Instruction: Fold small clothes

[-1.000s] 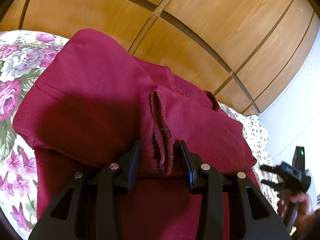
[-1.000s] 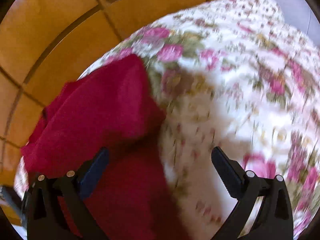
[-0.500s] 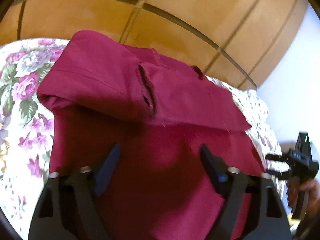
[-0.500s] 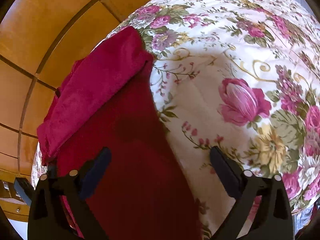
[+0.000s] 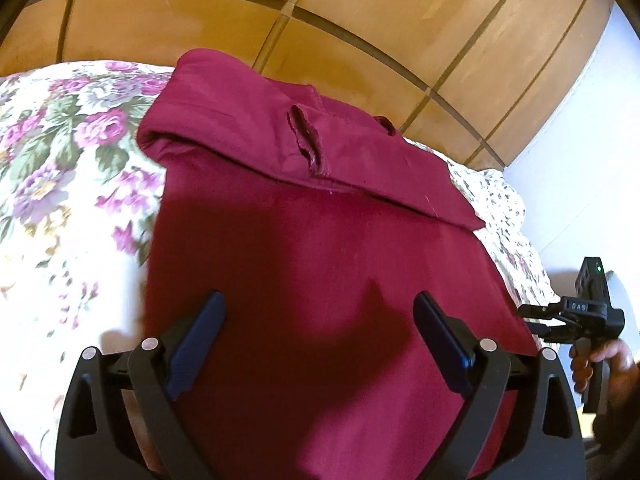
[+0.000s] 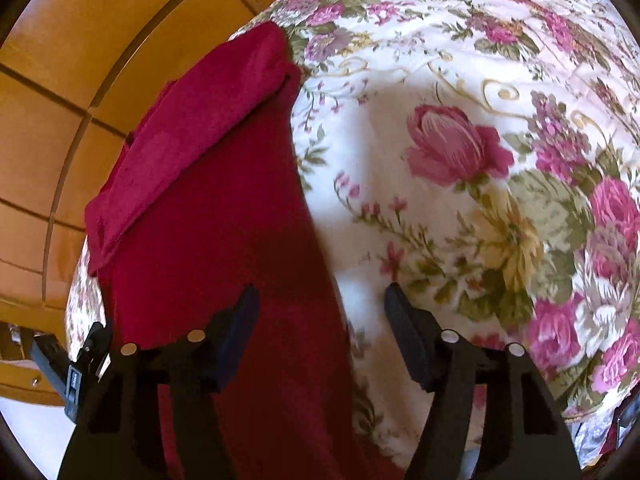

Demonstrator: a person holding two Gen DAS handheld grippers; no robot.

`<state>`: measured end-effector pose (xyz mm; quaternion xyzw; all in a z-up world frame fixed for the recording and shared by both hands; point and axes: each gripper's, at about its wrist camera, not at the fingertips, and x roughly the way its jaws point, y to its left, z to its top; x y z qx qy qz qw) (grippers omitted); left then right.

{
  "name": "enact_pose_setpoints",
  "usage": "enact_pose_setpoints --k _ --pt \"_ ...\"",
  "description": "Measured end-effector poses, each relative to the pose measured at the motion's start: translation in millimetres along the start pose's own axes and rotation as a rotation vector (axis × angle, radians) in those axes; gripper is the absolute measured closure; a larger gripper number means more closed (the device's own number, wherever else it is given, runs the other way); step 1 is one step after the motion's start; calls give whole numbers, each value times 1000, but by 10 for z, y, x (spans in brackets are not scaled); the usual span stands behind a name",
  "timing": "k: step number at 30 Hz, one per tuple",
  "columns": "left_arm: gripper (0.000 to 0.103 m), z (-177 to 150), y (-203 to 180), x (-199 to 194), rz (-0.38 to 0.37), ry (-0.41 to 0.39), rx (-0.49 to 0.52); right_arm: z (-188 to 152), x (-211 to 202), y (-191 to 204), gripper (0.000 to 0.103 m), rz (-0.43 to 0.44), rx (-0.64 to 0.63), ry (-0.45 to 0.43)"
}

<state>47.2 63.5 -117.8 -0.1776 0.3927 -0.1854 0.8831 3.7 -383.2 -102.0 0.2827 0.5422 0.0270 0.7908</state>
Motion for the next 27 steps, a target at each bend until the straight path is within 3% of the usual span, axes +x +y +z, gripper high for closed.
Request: enact_pose_setpoints --k 7,12,14,20,23,26,27 --pt "9 -123 132 -258 -44 34 11 -212 -66 -62 39 44 -3 57" --pt "9 -265 302 -471 15 43 3 -356 -69 -16 39 52 -20 98" --pt "9 -331 425 -551 -20 49 -36 -425 -60 37 39 49 -45 118" --pt "9 -489 397 -719 -59 83 4 -557 -14 103 41 25 -97 158" --pt "12 -588 329 -747 -53 99 24 -558 2 129 52 4 -108 160" --pt "24 -663 191 -722 12 116 81 -553 -3 147 69 20 -112 166" --pt "33 -688 148 -721 34 125 113 -549 -6 164 77 43 -113 167"
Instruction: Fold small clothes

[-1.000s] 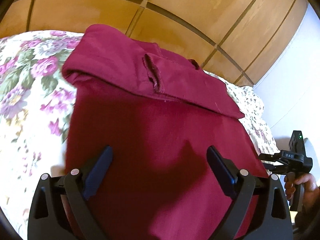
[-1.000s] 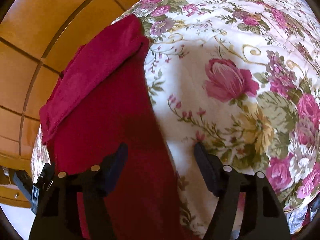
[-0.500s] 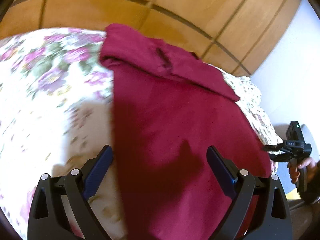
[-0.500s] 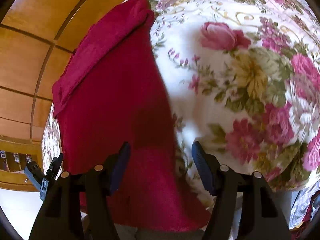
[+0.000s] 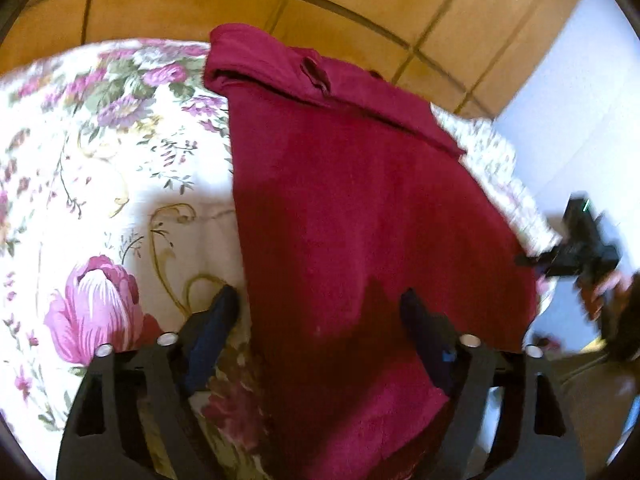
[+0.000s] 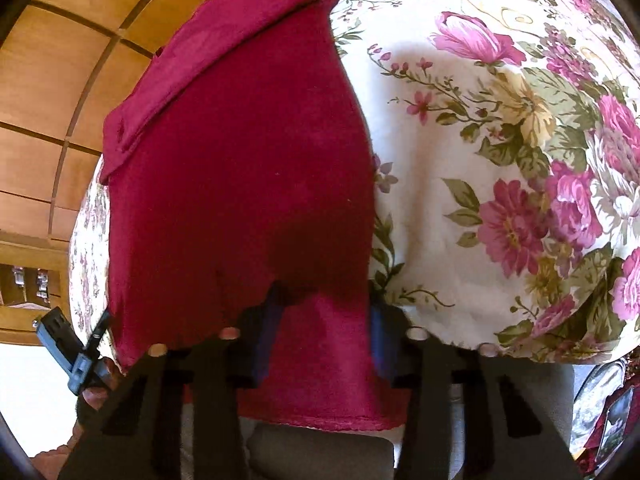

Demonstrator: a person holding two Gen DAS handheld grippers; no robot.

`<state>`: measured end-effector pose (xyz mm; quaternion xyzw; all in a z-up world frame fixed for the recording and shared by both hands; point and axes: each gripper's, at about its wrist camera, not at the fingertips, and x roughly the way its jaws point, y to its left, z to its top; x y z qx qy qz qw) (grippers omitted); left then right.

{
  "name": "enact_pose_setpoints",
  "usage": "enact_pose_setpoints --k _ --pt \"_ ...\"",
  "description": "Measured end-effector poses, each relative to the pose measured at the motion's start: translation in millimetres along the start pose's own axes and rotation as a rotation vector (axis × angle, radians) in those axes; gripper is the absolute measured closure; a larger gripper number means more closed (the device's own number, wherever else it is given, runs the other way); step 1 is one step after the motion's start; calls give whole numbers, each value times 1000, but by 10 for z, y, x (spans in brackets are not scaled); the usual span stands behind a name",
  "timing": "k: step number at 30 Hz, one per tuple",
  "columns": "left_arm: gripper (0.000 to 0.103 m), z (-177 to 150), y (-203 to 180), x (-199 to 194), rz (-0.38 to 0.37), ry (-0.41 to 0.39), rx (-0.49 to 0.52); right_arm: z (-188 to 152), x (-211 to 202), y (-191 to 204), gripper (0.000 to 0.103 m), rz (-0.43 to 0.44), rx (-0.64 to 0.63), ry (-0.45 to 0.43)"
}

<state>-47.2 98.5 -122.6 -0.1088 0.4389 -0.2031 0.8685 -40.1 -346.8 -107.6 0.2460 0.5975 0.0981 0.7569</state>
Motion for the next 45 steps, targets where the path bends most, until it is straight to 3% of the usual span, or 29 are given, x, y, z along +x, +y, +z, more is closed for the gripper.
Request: enact_pose_setpoints --k 2,4,7,19,24,29,31,36,41,45 --pt "51 -12 -85 17 26 20 46 19 2 87 90 48 -18 -4" --pt "81 20 -80 23 12 38 42 29 -32 164 91 82 -39 -26" --pt "89 115 40 -37 -100 55 -54 60 -157 380 92 163 -106 -81" --pt "95 345 -42 -783 -265 -92 -25 -57 -906 854 93 507 -344 -314" --pt "95 327 16 -966 -319 -101 -52 -200 -992 1003 93 555 -402 -320" --pt "95 233 121 -1265 -450 -71 -96 -470 -1126 951 93 650 -425 -315" --pt "95 217 178 -1358 -470 -70 -105 -610 -1233 947 93 678 -439 -330" --pt "95 218 476 -1264 -520 -52 -232 -615 -1212 765 93 704 -312 -342" --pt "95 389 598 -957 -567 -20 -328 -247 -971 383 93 681 -14 -320" --pt "95 640 639 -706 -595 -4 -368 53 -861 225 93 654 114 -297"
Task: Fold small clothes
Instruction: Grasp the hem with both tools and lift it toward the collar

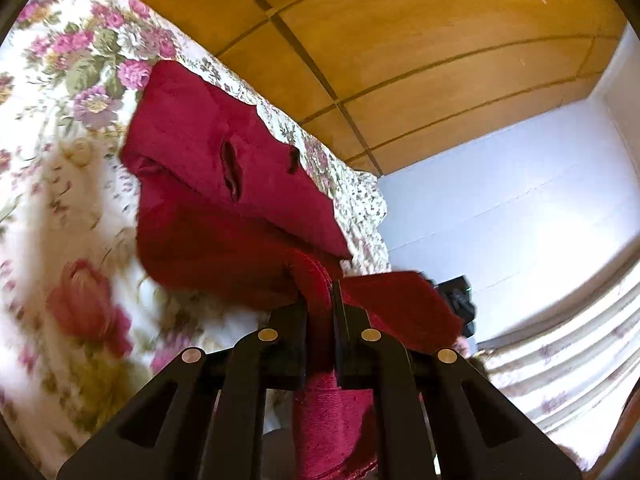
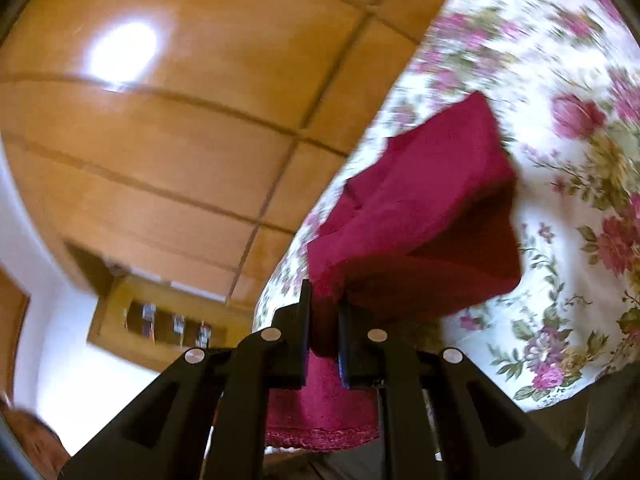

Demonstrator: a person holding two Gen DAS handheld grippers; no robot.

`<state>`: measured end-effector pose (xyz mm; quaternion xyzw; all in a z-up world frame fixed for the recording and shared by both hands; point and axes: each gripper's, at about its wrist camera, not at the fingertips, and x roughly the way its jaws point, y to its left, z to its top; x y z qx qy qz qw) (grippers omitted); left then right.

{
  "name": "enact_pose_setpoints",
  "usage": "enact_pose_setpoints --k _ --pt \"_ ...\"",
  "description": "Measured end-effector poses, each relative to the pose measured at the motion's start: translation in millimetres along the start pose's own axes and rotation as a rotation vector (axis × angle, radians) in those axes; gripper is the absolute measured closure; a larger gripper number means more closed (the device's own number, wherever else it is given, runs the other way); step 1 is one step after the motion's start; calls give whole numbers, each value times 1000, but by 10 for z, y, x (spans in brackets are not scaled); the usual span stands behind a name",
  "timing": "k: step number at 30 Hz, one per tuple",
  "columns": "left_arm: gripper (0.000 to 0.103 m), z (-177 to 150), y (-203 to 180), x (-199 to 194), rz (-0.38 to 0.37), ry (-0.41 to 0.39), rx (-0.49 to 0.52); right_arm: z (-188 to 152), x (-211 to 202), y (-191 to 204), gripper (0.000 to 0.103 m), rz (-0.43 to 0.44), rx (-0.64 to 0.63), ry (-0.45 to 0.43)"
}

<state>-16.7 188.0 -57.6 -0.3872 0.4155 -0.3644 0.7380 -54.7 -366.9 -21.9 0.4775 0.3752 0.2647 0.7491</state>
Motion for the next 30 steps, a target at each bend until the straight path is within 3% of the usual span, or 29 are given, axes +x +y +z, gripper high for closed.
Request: enact_pose_setpoints --k 8,15,17,19,20,21,22,24,26,30 --pt "95 716 370 414 48 -48 -141 650 572 -263 93 -117 69 -2" --pt "95 1033 730 742 137 -67 -248 1001 1056 -696 89 -175 145 3" --pt "95 1093 824 778 148 -80 -277 1058 1124 -763 80 -159 152 -19" --pt "79 1132 903 798 132 -104 -321 1115 1132 -766 41 -117 152 -63" --pt "71 1150 935 757 114 -142 -347 1150 1102 -738 32 -131 142 -104" --pt "55 1175 956 701 93 -183 -362 1171 1048 -700 14 -152 132 -155" --pt "42 1193 961 647 69 -226 -372 1186 966 -655 9 -171 117 -213" --pt "27 1216 920 479 65 -337 -365 1231 833 -622 5 -219 91 -275" --pt "26 1221 859 395 132 -382 -322 1247 738 -626 3 -290 83 -301" --pt "26 1087 715 388 306 -358 -169 1196 575 -738 2 -392 116 -308"
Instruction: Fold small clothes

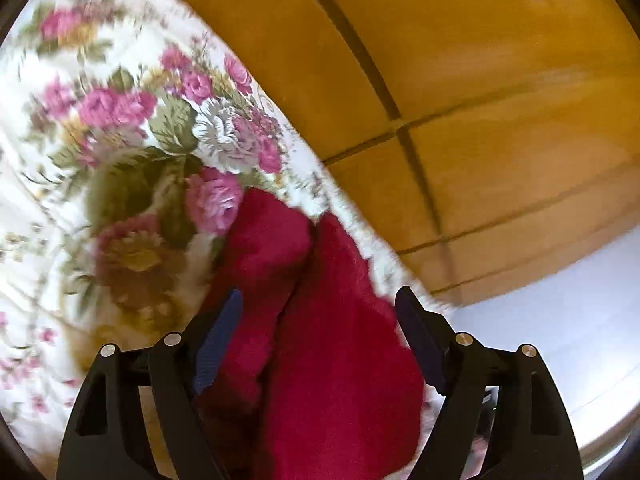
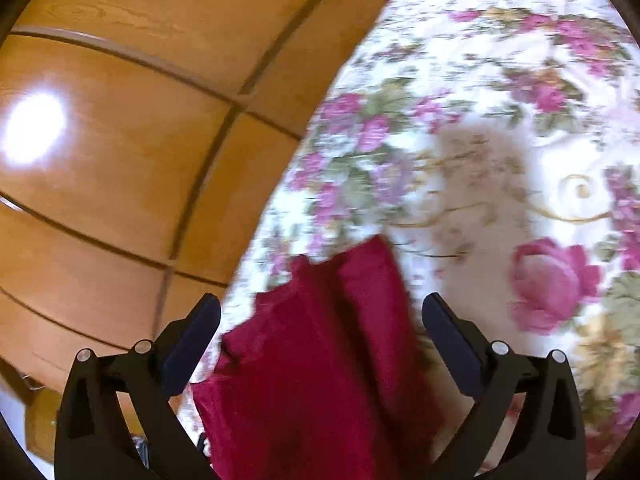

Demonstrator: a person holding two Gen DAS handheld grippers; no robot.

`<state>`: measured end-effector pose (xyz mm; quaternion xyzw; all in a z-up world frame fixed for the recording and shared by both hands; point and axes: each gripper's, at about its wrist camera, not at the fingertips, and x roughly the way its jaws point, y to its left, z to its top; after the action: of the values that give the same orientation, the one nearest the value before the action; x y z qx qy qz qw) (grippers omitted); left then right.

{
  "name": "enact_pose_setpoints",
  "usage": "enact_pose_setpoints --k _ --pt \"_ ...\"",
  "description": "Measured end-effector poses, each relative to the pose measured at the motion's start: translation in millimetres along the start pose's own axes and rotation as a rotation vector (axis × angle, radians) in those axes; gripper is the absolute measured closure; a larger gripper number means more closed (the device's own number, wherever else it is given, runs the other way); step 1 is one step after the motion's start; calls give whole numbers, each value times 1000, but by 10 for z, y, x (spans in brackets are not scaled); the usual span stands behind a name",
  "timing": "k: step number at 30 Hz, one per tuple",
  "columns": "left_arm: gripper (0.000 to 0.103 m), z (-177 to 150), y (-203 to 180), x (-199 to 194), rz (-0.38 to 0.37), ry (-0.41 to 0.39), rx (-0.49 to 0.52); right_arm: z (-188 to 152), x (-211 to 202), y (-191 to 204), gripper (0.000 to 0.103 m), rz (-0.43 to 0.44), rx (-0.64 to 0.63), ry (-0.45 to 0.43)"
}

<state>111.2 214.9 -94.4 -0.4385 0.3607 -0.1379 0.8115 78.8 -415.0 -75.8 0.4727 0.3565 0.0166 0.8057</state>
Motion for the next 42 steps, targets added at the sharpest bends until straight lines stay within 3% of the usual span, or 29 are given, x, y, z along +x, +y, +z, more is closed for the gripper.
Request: enact_pose_setpoints --k 6,11,15,16,19,24,26,27,33,37,41,42 --pt "24 -494 -64 -94 94 3 211 -73 -159 -41 2 -109 -12 12" --pt "24 -824 -171 -247 94 -9 372 -226 -214 -1 2 -225 -107 66" --pt "25 -931 -171 -328 87 -3 371 -431 -206 -67 2 -304 -113 178" --pt "34 -932 -168 -294 88 -1 363 -491 -213 -79 2 -314 -115 205" --pt "49 -940 -123 -226 85 25 337 -628 -243 -51 2 -301 -130 259" --pt "51 -950 -212 -193 93 24 363 -836 -264 70 2 -256 -184 320" --pt "72 -949 -264 -144 136 28 395 -916 -191 124 2 -312 -254 327" --pt "89 -945 -277 -121 170 28 409 -939 -163 141 2 -342 -280 323" --pt "91 -780 -224 -283 191 -48 376 -1074 83 193 2 -494 -475 288" --pt "92 -891 -111 -173 274 -13 413 -1180 264 103 2 -575 -589 286" --pt "91 -1023 -87 -141 311 -19 451 -1160 260 62 2 -572 -567 297" --pt "87 -1028 -132 -165 312 -23 464 -1129 233 74 2 -571 -545 302"
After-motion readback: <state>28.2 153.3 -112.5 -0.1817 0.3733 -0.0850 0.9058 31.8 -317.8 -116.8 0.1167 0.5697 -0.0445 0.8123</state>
